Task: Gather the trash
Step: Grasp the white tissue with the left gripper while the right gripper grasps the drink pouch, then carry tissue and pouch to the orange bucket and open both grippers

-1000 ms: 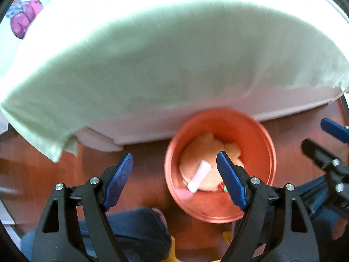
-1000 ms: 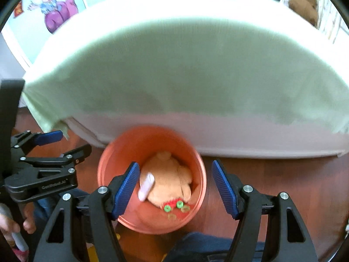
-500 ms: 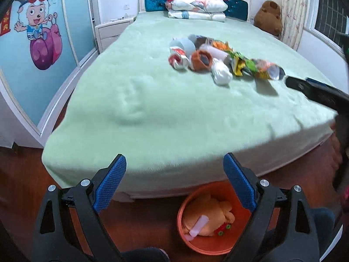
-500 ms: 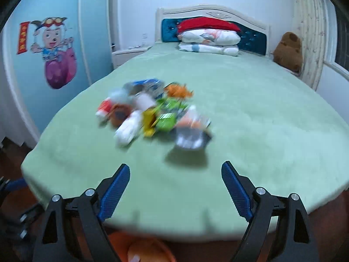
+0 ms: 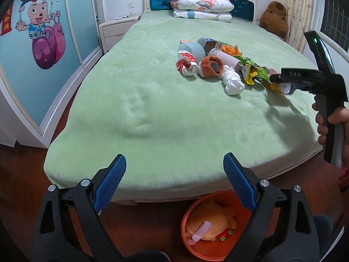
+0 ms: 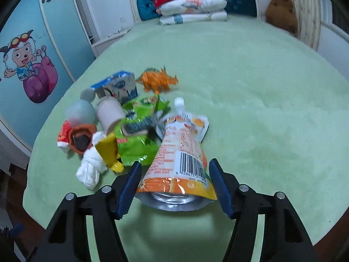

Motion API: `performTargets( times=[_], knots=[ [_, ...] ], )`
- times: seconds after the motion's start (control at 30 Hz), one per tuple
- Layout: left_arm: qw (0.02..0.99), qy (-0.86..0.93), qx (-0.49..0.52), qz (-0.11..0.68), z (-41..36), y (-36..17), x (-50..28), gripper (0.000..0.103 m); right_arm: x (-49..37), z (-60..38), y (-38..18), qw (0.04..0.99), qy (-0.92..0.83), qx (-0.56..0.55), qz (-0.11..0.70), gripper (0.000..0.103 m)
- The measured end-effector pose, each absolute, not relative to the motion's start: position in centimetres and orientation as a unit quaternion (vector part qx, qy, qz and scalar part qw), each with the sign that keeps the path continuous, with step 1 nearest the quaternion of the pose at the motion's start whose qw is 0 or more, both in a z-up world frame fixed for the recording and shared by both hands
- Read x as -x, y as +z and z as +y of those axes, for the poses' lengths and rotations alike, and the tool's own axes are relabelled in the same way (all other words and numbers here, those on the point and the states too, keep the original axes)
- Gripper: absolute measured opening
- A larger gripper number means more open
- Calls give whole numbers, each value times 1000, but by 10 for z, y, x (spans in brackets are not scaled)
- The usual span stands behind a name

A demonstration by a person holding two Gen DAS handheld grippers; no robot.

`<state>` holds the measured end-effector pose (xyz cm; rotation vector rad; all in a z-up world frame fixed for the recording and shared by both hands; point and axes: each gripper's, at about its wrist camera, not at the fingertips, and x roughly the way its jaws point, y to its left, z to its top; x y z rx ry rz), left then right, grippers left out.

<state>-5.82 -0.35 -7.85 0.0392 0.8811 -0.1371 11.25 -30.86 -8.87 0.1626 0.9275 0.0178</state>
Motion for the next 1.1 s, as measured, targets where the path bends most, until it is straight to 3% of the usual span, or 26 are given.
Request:
performTargets(
  times=[0.57, 0.73, 0.77, 0.8, 1.07, 1.1],
  knots=[
    [891, -146, 21, 430, -55, -86, -24, 88, -46, -332, -66, 918, -10, -55, 392, 49],
    [884, -153, 23, 440, -83, -95, -63, 88, -32, -338, -59, 919, -10, -53, 391, 41],
    [883, -149, 21, 444, -88, -97, -70, 85, -31, -338, -60, 918, -9, -54, 393, 36],
    [882, -147, 19, 448, -92, -99, -74, 76, -29, -339, -61, 916, -7, -55, 398, 34],
    [863, -143, -3, 484, -113, -110, -100, 25, -31, -340, -83, 900, 2, -50, 433, 30],
    [864, -143, -5, 483, -115, -108, -100, 24, -31, -340, -84, 900, 3, -48, 434, 30]
  ],
)
